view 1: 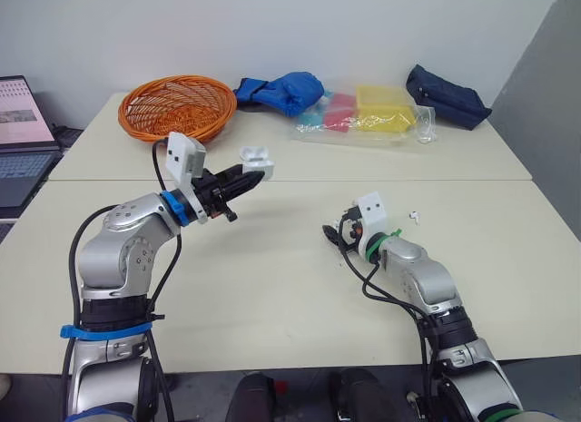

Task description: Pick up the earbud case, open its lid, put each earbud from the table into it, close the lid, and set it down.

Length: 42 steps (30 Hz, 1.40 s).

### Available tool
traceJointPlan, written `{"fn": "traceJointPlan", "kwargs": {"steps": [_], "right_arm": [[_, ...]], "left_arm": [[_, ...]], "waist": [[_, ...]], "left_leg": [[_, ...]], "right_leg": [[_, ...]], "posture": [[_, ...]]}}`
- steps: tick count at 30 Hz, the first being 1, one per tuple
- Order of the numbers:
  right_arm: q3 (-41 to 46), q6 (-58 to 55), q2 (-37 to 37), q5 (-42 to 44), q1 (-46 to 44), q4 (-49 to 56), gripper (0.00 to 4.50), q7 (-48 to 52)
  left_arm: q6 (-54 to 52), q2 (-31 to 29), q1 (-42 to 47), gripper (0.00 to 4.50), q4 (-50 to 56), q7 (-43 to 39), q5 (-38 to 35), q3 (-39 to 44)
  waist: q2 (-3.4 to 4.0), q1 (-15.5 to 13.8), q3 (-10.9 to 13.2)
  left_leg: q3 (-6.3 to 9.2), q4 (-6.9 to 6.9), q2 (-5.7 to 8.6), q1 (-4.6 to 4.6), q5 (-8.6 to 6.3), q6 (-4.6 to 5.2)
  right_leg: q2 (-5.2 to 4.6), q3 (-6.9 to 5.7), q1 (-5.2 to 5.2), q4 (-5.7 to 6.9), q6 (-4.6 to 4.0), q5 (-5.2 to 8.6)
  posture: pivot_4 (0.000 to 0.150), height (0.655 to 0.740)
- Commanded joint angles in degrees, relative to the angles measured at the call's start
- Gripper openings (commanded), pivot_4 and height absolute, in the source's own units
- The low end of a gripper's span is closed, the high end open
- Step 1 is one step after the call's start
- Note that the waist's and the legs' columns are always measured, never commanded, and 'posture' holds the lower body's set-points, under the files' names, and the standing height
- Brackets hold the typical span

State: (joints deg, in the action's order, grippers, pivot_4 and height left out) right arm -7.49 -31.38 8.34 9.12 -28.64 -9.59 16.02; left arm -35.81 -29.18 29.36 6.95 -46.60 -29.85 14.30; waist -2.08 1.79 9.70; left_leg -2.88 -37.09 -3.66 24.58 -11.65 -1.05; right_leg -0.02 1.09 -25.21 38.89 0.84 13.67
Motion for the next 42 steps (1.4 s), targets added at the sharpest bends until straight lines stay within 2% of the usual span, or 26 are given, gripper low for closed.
{"fn": "traceJointPlan", "kwargs": {"steps": [1, 6, 11, 14, 17, 19, 22, 34, 37, 42], "right_arm": [[0.31, 1.95, -0.8, -0.95, -0.09, -1.19, 4.47, -0.15], [-0.08, 2.16, -2.5, -2.24, 0.1, -2.7, 4.47, -0.91], [-0.07, 1.87, -4.71, -2.63, 1.16, -2.36, 4.47, -1.8], [-0.77, 1.64, -5.53, -3.1, 3.03, -0.66, 4.47, -1.58], [-1.24, 2.62, -5.41, -3.63, 4.41, -0.13, 4.47, -0.81], [-2.05, 4.25, -5.17, -3.82, 5.22, -0.16, 4.47, 0.46], [-2.55, 5.17, -5.53, -4.35, 5.65, -0.72, 4.47, 0.47], [-3.56, 8.07, -8.0, -6.34, 5.62, -4.05, 4.47, 0.34], [-3.89, 9.37, -8.02, -7.06, 5.15, -5.4, 3.89, 0.87], [-4.22, 11.11, -9.28, -8.54, 3.23, -9.23, 2.2, 0.7]], "left_arm": [[0.28, -0.3, -3.05, 0.76, 5.05, 1.53, -1.73, 0.51], [3.9, 2.08, -3.45, 0.76, 6.4, 6.69, -0.41, 0.58], [8.39, 4.04, -7.95, 0.76, 9.48, 11.65, 3.74, -1.93], [15.23, 7.57, -11.12, 0.76, 11.8, 16.37, 6.74, -1.17], [12.67, 8.64, -12.79, 0.76, 12.75, 16.77, 3.82, -1.21], [16.11, 9.51, -13.98, 0.76, 13.11, 13.08, 0.59, -0.51], [19.8, 8.98, -15.22, 0.76, 11.26, 9.88, 0.76, -1.12], [22.07, 7.94, -14.7, 0.76, 7.94, 8.8, 1.68, -2.16], [22.27, 7.82, -14.28, 0.76, 7.54, 8.82, 1.61, -2.2], [23.21, 7.34, -14.1, 0.76, 6.65, 8.73, 2.1, -2.54]], "waist": [[0.0, 0.02, 0.0], [-0.09, 0.02, -0.06], [-0.09, 0.09, -0.06], [-0.1, 0.09, -0.06], [-0.16, 0.05, -0.1], [-0.17, 0.06, -0.11], [-0.18, 0.1, -0.11], [-0.2, 0.51, -0.12], [-0.21, 0.75, -0.13], [-0.27, 1.58, -0.14]], "left_leg": [[-0.02, 0.04, 0.0, -0.06, 0.0, 0.0], [0.03, 0.01, -0.02, -0.2, 0.0, 0.0], [-0.1, 0.12, -0.03, -0.72, 0.0, -0.01], [-0.12, 0.17, -0.05, -0.77, 0.0, -0.01], [-0.11, 0.17, -0.06, -0.76, -0.01, -0.01], [-0.09, 0.17, -0.06, -0.77, -0.01, -0.01], [-0.11, 0.15, -0.06, -0.83, -0.01, -0.02], [-0.1, 0.27, -0.11, -1.21, -0.02, -0.02], [-0.1, 0.33, -0.11, -1.29, -0.02, -0.02], [-0.18, 0.53, -0.11, -1.47, -0.02, -0.02]], "right_leg": [[0.0, 0.02, 0.02, 0.0, 0.0, 0.0], [0.02, -0.02, 0.17, 0.05, -0.02, -0.02], [0.01, 0.11, 0.61, -0.02, -0.05, 0.0], [0.01, 0.11, 0.63, -0.02, -0.08, 0.03], [0.01, 0.1, 0.63, -0.03, -0.1, 0.04], [0.01, 0.07, 0.64, -0.03, -0.1, 0.04], [0.01, 0.08, 0.72, -0.04, -0.11, 0.04], [0.01, 0.07, 1.0, -0.04, -0.57, 0.32], [0.02, 0.07, 1.05, -0.04, -0.62, 0.35], [0.01, 0.15, 1.08, -0.04, -0.67, 0.39]], "posture": [[0.15, 0.74], [0.15, 0.74], [0.15, 0.74], [0.15, 0.74], [0.15, 0.74], [0.15, 0.74], [0.15, 0.74], [0.15, 0.74], [0.15, 0.74], [0.15, 0.74]]}}
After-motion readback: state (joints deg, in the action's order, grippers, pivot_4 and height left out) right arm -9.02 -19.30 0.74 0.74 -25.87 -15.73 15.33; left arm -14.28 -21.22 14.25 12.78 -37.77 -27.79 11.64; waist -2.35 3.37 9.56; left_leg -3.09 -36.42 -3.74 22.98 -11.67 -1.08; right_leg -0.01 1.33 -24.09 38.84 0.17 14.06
